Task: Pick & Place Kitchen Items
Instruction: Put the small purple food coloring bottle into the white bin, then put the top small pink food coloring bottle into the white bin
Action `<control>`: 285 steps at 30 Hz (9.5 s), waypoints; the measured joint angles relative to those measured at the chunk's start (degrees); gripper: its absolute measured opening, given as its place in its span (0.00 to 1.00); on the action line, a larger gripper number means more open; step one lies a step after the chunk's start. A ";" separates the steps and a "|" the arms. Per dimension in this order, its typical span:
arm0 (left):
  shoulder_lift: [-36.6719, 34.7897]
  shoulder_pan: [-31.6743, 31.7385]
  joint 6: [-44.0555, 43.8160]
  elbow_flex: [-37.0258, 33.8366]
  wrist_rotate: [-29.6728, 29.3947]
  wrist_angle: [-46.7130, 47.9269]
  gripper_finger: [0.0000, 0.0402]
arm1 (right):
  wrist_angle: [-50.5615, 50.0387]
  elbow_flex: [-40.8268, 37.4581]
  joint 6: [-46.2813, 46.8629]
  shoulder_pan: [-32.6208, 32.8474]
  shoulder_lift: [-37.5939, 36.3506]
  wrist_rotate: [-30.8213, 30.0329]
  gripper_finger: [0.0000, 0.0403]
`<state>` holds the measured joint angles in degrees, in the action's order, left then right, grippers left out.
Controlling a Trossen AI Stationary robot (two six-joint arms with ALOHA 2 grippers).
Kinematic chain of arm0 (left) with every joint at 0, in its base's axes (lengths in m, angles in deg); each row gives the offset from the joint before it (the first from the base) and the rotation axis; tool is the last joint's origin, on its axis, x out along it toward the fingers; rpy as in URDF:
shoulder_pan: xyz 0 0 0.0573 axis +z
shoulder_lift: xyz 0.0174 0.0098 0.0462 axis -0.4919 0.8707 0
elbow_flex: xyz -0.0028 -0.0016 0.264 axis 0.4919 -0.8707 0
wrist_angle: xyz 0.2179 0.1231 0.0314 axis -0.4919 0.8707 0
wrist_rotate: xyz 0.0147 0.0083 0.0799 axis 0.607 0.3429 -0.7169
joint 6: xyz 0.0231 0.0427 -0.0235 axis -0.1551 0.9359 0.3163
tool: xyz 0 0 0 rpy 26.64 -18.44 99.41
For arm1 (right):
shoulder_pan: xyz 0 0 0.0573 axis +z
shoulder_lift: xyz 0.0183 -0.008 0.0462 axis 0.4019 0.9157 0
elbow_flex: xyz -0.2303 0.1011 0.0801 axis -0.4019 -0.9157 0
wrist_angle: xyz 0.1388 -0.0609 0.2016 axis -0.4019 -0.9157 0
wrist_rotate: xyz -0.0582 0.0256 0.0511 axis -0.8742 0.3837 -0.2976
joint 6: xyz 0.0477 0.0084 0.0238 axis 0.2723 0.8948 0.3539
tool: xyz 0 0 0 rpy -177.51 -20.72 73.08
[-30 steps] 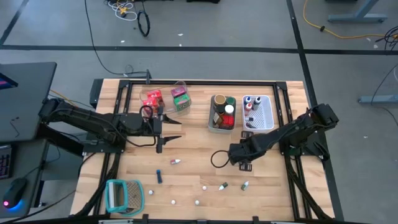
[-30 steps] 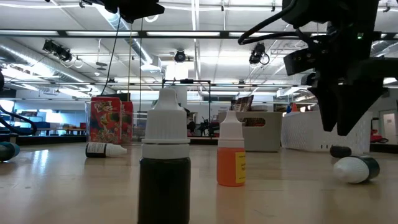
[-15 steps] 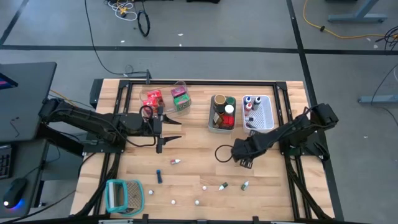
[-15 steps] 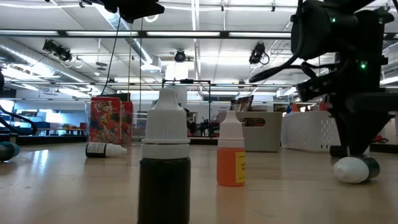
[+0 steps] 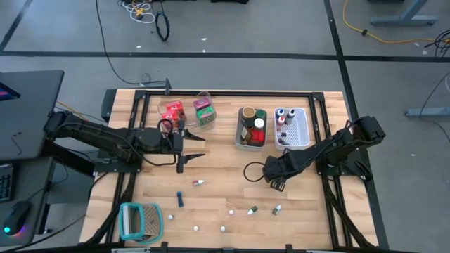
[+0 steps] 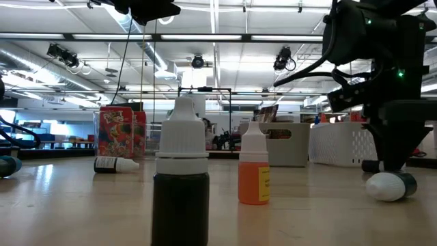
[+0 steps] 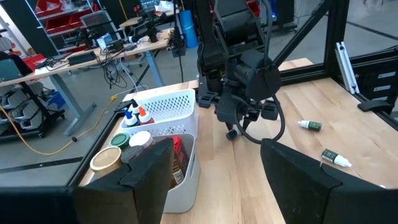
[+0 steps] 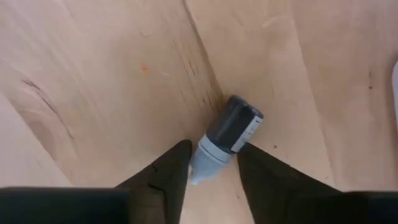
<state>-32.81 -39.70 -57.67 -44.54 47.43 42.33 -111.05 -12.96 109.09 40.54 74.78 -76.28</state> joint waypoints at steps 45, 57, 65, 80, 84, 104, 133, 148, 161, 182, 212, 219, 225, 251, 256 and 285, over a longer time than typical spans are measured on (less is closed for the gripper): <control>0.00 -0.02 -0.22 0.02 0.04 0.01 0.63 | -33.21 6.47 20.19 -9.66 -10.39 -23.11 0.19; 0.00 0.00 -0.20 0.02 0.02 -0.02 0.63 | -27.13 1.92 15.88 -16.53 -10.47 -25.17 0.42; 0.00 -0.02 -1.58 0.02 0.02 -0.02 0.63 | -15.15 2.86 5.90 -16.70 -10.46 -25.74 0.46; 0.94 -0.02 -15.01 0.04 4.53 6.82 0.63 | 1.59 11.39 -5.55 -15.62 -10.43 -30.82 0.47; 3.21 -0.12 -17.40 0.09 4.52 11.55 0.63 | 13.59 11.39 -11.08 -13.65 -10.43 -29.99 0.47; 28.23 -11.18 -35.38 0.04 3.61 20.64 0.63 | 37.56 11.39 -30.47 -9.94 -10.09 -20.87 0.47; 34.49 -11.67 -26.51 -0.04 1.27 14.83 0.37 | 37.91 11.37 -33.81 -9.94 -9.99 -20.89 0.47; 34.43 -11.69 -5.40 -0.04 -0.57 14.51 0.38 | 37.91 11.37 -34.63 -9.94 -9.99 -20.90 0.47; 34.38 -11.96 7.38 0.00 -4.55 14.53 0.37 | 37.91 11.37 -34.86 -9.94 -9.99 -20.90 0.47; 34.65 -12.49 -69.62 17.37 -1.07 38.99 0.26 | 37.89 11.37 -34.94 -9.94 -9.99 -20.87 0.47; 44.78 -14.82 -54.44 16.81 0.45 35.41 0.23 | 40.86 11.32 -41.02 -10.27 -9.99 -20.49 0.47; 44.81 -14.80 -36.88 16.79 -1.06 33.47 0.23 | 40.86 11.32 -40.99 -10.27 -9.99 -20.43 0.47; 44.81 -14.79 -28.69 16.81 -3.96 33.39 0.32 | 40.87 11.32 -41.22 -10.27 -9.99 -20.42 0.47; 44.78 -13.17 -17.60 21.01 -2.31 33.35 0.59 | 40.80 11.32 -39.91 -10.27 -9.99 -19.02 0.47; 45.21 -11.75 -14.35 21.00 0.20 27.80 0.59 | 40.78 11.32 -39.66 -10.27 -9.99 -17.85 0.47; 49.42 -7.67 -23.00 20.53 3.00 25.33 0.19 | 39.94 11.37 -40.21 -10.27 -9.99 -17.89 0.47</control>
<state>16.61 -47.37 -80.67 -24.01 50.43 67.66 -71.11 -1.59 68.88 30.26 64.79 -94.17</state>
